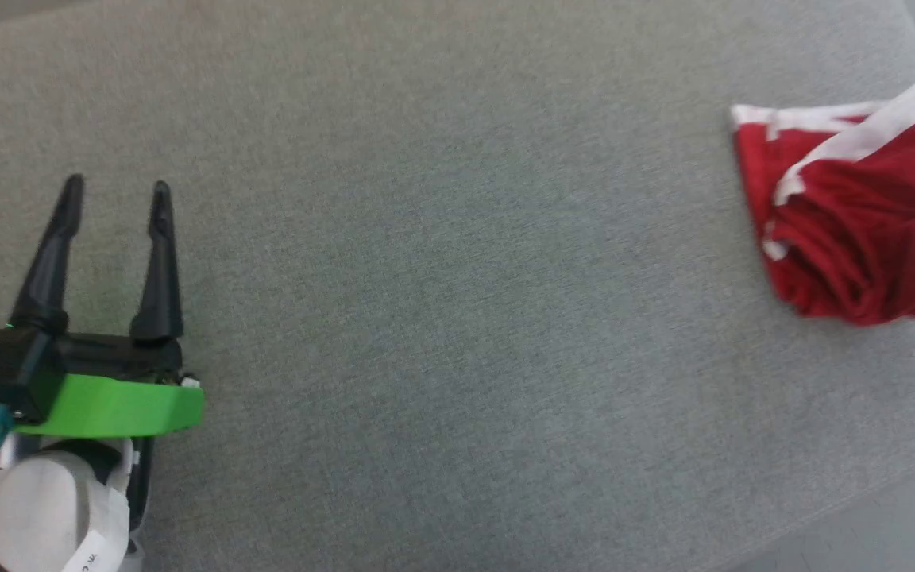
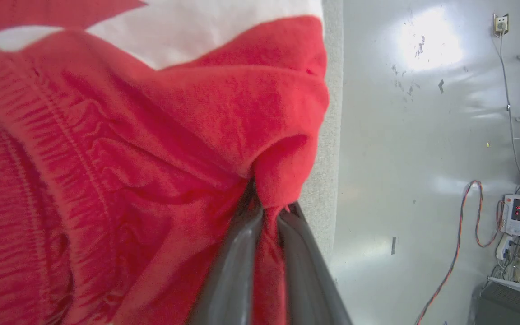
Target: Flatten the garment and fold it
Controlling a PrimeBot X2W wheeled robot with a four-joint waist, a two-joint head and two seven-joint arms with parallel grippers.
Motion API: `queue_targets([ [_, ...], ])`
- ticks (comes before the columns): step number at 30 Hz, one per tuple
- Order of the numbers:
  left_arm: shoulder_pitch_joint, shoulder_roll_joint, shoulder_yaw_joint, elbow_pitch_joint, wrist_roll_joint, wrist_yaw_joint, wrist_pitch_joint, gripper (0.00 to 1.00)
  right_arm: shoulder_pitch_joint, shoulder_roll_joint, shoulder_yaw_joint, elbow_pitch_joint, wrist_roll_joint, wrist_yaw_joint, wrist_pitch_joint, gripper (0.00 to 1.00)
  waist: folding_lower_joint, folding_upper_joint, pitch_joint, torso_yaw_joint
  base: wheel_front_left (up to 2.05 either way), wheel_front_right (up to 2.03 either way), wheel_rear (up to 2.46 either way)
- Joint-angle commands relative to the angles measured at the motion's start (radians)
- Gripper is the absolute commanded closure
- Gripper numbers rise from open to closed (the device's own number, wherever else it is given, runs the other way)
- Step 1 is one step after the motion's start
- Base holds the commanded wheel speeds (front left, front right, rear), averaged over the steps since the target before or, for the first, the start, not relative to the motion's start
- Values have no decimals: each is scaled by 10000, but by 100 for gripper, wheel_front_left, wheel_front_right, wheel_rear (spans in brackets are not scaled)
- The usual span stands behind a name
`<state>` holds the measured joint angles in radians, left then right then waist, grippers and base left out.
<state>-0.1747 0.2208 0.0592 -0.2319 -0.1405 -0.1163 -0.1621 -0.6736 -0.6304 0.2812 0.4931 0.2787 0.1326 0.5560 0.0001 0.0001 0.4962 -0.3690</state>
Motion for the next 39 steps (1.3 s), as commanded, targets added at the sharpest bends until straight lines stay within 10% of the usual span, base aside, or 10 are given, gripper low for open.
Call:
queue_targets([
  [1,-165,119,123,-175,97,99,65,0,-328,-100,-242,242,-161,-19,-172,100,-1,-1,969,312,0,0,0],
  [12,-30,175,266,-688,-75,275,244,0,-1094,-156,-2523,2252,-1502,-19,-592,98,-1,-1,1305,918,0,0,0],
  [13,-39,147,243,-661,-96,284,217,0,-1110,-127,-2712,2372,-1685,-19,-622,64,-1,-1,1273,954,0,0,0],
  [14,-56,107,201,-614,-118,293,181,0,-1143,-101,-3016,2490,-1919,-19,-723,0,-1,-1,1217,1003,0,0,0],
  [27,308,-434,27,691,-435,487,-660,0,-1588,-285,-3303,1079,-2111,-19,-3199,0,-1,-1,-1210,1473,0,0,0],
  [39,852,-1076,4,1531,-719,695,-961,0,-1421,2791,-3631,-1705,634,-19,-5267,0,-1,-1,-3428,2589,0,0,0],
])
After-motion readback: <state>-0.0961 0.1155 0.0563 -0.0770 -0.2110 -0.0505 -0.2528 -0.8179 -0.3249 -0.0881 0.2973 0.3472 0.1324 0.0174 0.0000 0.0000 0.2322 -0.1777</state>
